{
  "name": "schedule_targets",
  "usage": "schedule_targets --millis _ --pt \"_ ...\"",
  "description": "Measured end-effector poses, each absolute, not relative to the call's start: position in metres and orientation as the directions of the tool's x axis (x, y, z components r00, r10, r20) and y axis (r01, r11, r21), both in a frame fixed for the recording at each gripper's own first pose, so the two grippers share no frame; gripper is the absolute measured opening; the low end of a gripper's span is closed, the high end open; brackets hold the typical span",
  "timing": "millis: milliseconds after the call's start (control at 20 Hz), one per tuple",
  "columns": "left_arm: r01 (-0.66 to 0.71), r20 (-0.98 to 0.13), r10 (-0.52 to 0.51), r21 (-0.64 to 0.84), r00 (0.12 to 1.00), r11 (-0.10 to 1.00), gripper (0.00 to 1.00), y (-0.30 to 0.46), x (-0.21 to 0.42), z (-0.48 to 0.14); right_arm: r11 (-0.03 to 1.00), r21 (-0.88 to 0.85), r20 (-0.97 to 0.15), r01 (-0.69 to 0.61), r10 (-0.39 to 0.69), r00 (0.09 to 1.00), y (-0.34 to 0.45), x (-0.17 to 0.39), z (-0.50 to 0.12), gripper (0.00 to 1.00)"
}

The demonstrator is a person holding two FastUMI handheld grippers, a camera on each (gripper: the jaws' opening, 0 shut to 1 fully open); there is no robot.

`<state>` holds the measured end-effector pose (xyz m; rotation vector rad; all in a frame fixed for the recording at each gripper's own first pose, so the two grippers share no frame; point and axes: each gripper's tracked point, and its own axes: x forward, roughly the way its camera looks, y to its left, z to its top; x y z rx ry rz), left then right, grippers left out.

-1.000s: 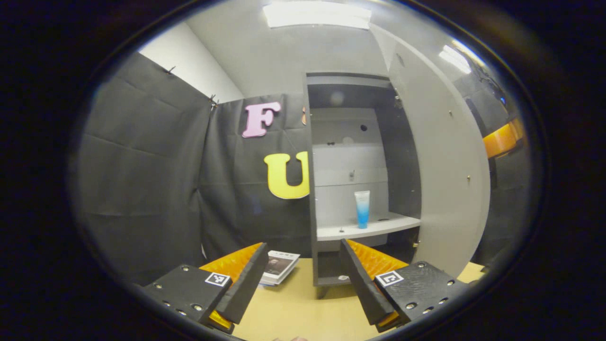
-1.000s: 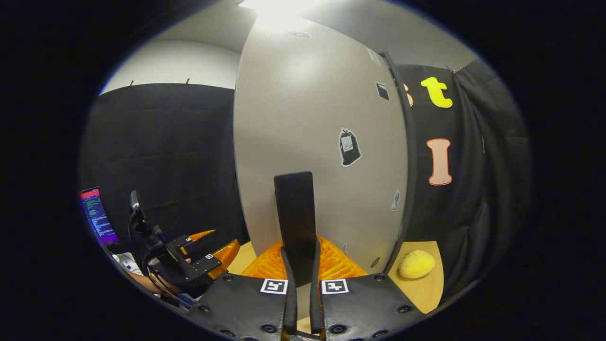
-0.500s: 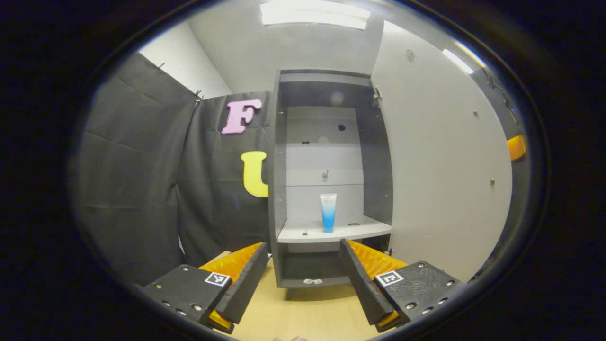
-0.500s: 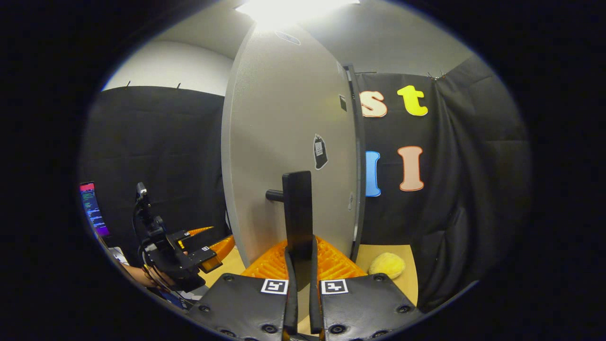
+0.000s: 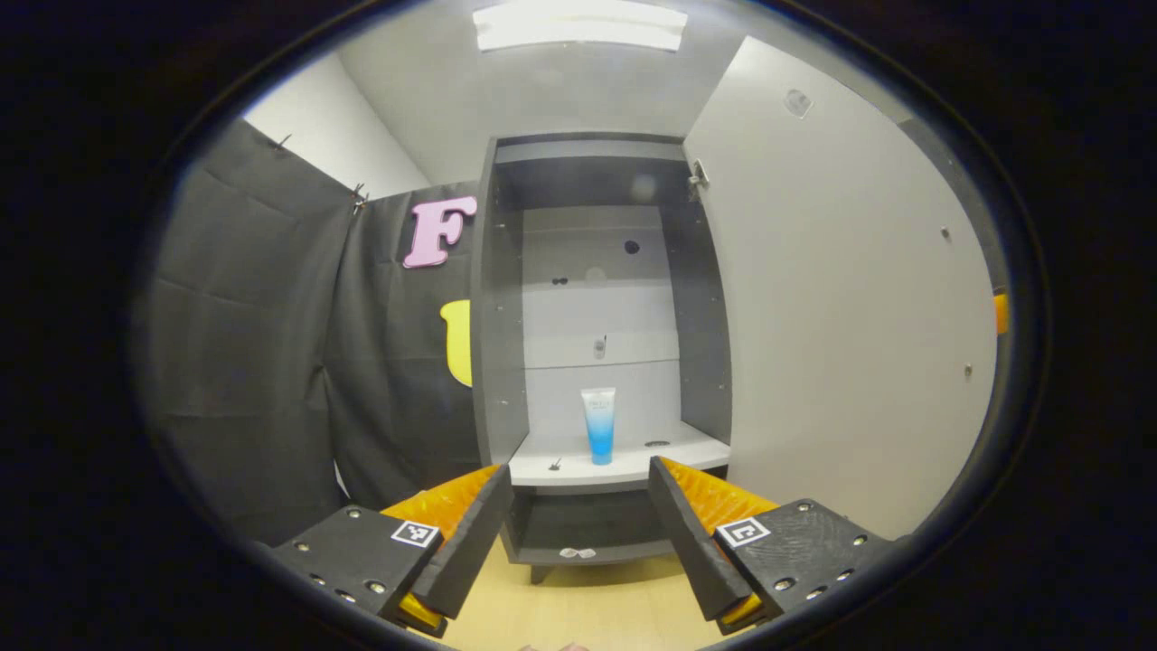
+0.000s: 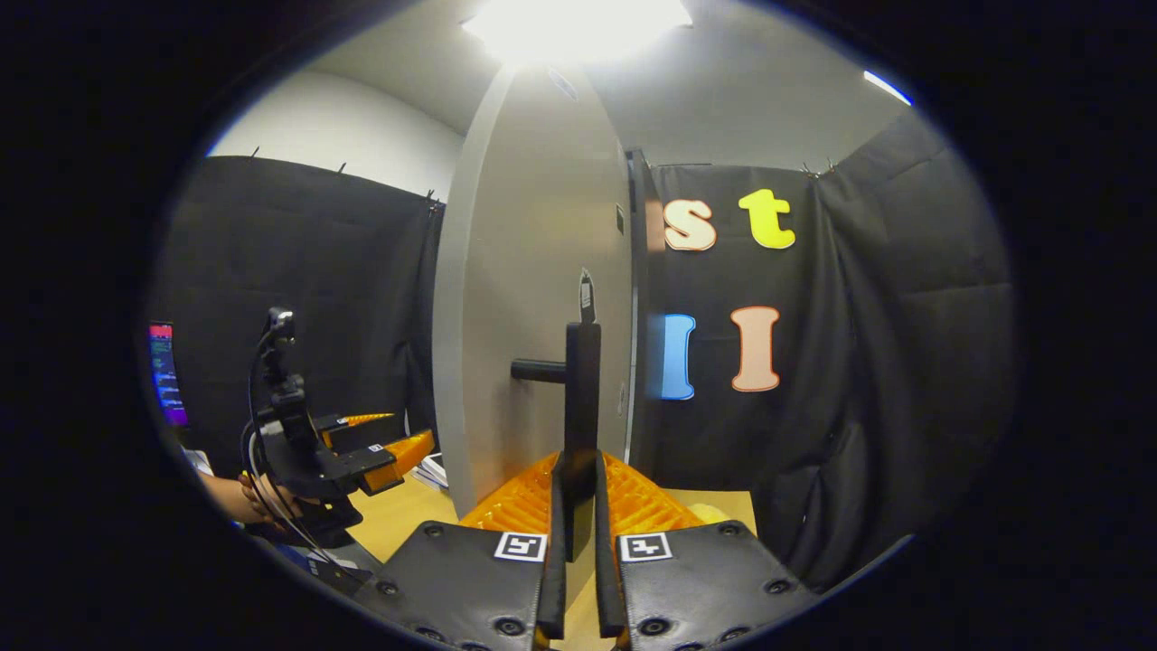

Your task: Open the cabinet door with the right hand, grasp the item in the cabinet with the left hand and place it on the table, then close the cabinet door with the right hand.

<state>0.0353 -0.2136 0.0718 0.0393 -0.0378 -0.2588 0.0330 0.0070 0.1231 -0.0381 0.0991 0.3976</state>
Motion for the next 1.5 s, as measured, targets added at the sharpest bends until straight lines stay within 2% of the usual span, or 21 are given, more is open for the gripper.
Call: schedule_targets --millis 50,100,150,250,350,550,700,850,900,950,1050,1250,1300,1400,1500 --pt "0.259 0.029 -0.261 0.046 0.965 0.965 0.96 -0.217 0.043 0.076 0.921 -0.040 -0.109 -0.389 0.383 0.917 0.006 0.033 0.119 0.15" --pt "0.266 0.027 -0.267 0.049 0.963 0.963 0.95 -0.220 0.052 0.079 0.913 -0.036 -0.115 -0.406 0.400 0.909 0.005 0.022 0.114 0.27" --pt "0.269 0.029 -0.270 0.053 0.962 0.962 0.95 -0.222 0.062 0.083 0.915 -0.014 -0.101 -0.402 0.399 0.911 0.000 0.014 0.113 0.30" --pt "0.273 0.031 -0.275 0.053 0.961 0.961 0.95 -0.229 0.086 0.089 0.932 0.037 -0.071 -0.361 0.362 0.929 -0.027 0.003 0.115 0.63" --pt "0.288 0.033 -0.289 0.038 0.957 0.957 0.95 -0.238 0.113 0.094 0.967 0.071 -0.038 -0.245 0.248 0.968 -0.057 -0.001 0.119 0.96" --pt "0.324 0.035 -0.325 0.042 0.945 0.945 0.95 -0.260 0.166 0.098 0.997 0.075 -0.051 0.020 -0.016 0.999 -0.119 -0.003 0.105 0.98" --pt "0.359 0.019 -0.360 0.050 0.933 0.932 0.95 -0.278 0.203 0.090 0.987 0.055 -0.082 0.149 -0.144 0.986 -0.139 0.001 0.090 0.96" --pt "0.385 -0.011 -0.385 0.043 0.923 0.922 0.95 -0.293 0.236 0.072 0.975 0.070 -0.119 0.209 -0.200 0.973 -0.144 0.008 0.078 0.96" --pt "0.392 -0.023 -0.392 0.037 0.920 0.919 0.96 -0.297 0.244 0.066 0.971 0.070 -0.128 0.230 -0.220 0.967 -0.143 0.013 0.074 0.92" --pt "0.394 -0.037 -0.393 0.034 0.919 0.918 0.96 -0.301 0.253 0.060 0.965 0.070 -0.136 0.252 -0.241 0.961 -0.143 0.015 0.071 0.96" --pt "0.398 -0.070 -0.395 0.030 0.916 0.917 0.96 -0.307 0.272 0.047 0.957 0.076 -0.147 0.281 -0.268 0.952 -0.143 0.019 0.067 0.96" --pt "0.403 -0.145 -0.396 0.023 0.907 0.915 0.96 -0.315 0.304 0.015 0.946 0.066 -0.162 0.318 -0.304 0.939 -0.145 0.030 0.062 0.96" --pt "0.404 -0.161 -0.395 0.024 0.905 0.915 0.96 -0.316 0.310 0.008 0.944 0.063 -0.168 0.323 -0.309 0.936 -0.145 0.032 0.060 0.92" --pt "0.400 -0.172 -0.389 0.029 0.905 0.916 0.96 -0.319 0.319 0.002 0.943 0.061 -0.181 0.328 -0.313 0.932 -0.142 0.039 0.056 0.92" --pt "0.392 -0.157 -0.382 0.039 0.911 0.919 0.96 -0.319 0.323 0.005 0.943 0.054 -0.192 0.329 -0.314 0.930 -0.140 0.043 0.051 0.96"
